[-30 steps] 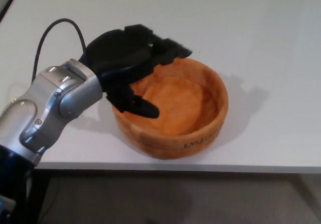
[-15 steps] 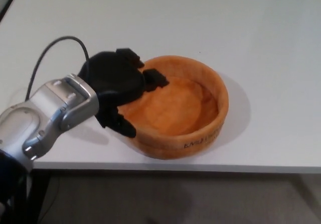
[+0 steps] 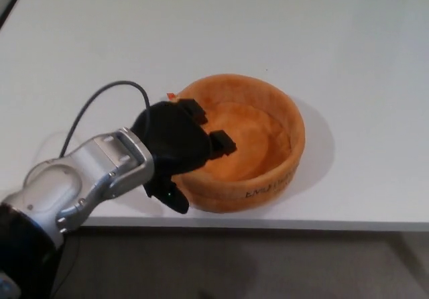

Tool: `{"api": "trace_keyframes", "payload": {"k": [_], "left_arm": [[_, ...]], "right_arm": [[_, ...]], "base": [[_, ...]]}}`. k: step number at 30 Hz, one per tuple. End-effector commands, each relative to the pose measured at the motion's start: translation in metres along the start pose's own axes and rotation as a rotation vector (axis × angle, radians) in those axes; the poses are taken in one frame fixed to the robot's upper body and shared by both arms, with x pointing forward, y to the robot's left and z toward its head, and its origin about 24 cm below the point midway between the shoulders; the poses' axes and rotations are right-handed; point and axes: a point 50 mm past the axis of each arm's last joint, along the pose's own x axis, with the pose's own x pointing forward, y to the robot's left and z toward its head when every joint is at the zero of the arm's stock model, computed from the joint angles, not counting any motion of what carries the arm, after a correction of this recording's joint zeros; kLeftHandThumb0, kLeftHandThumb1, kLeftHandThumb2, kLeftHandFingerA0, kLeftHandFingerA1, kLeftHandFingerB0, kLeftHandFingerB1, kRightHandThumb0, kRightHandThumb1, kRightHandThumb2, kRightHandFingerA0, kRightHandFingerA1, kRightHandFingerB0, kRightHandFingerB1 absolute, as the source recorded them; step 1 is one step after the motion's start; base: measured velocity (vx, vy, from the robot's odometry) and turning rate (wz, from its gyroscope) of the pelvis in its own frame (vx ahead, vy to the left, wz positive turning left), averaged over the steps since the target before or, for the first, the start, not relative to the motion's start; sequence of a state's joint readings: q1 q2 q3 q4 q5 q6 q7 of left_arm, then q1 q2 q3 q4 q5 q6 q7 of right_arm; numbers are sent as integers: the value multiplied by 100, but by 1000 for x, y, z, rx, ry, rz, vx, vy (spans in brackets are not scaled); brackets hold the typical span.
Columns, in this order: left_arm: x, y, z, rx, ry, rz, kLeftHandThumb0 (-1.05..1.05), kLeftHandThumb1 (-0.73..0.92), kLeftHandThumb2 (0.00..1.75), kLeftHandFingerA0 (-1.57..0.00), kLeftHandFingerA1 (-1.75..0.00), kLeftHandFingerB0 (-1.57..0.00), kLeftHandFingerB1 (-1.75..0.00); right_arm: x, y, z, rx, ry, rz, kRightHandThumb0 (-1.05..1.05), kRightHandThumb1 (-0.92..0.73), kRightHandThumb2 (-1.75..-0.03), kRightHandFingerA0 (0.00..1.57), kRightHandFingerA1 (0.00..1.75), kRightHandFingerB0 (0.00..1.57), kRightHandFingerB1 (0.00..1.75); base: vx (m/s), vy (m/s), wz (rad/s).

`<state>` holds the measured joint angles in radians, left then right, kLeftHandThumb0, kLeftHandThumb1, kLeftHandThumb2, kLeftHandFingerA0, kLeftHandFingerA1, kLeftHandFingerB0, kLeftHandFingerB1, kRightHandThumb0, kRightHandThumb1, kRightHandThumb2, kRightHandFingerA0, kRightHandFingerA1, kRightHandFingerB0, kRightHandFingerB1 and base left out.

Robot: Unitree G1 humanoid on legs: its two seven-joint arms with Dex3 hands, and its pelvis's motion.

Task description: A soft plate is kept in the center of the table close to the robot and the robot uses its left hand to pick up the plate, turns it upside down and places it back on the table

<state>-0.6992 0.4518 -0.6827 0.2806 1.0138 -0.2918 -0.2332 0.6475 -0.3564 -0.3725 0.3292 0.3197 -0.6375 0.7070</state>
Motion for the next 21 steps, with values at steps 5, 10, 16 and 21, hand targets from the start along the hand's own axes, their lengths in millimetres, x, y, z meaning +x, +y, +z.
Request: {"api": "trace_keyframes", "payload": {"k": [5, 10, 16, 21], "left_arm": [[5, -10, 11, 35, -9, -20, -98, 70, 62, -19, -40, -18, -29], [8, -7, 13, 107, -28, -11, -94, 53, 95, -19, -49, -17, -41], [5, -5, 2, 197, -24, 41, -76, 59, 58, -97, -161, -77, -94], [4, -9, -7, 218, -23, 41, -42, 54, 58, -97, -175, -81, -157]], "right_arm": [[0, -5, 4, -16, -18, -1, -70, -86, -66, 35, 48, 17, 29], [1, -6, 6, -26, -6, -2, -72, -86, -66, 34, 48, 16, 29], [2, -5, 6, -15, -14, 1, -72, -86, -66, 36, 49, 17, 30], [3, -7, 4, -6, -26, 2, -70, -86, -66, 34, 48, 16, 28]], "base": [[0, 0, 0], [0, 0, 0], [0, 0, 0], [0, 0, 0]]}}
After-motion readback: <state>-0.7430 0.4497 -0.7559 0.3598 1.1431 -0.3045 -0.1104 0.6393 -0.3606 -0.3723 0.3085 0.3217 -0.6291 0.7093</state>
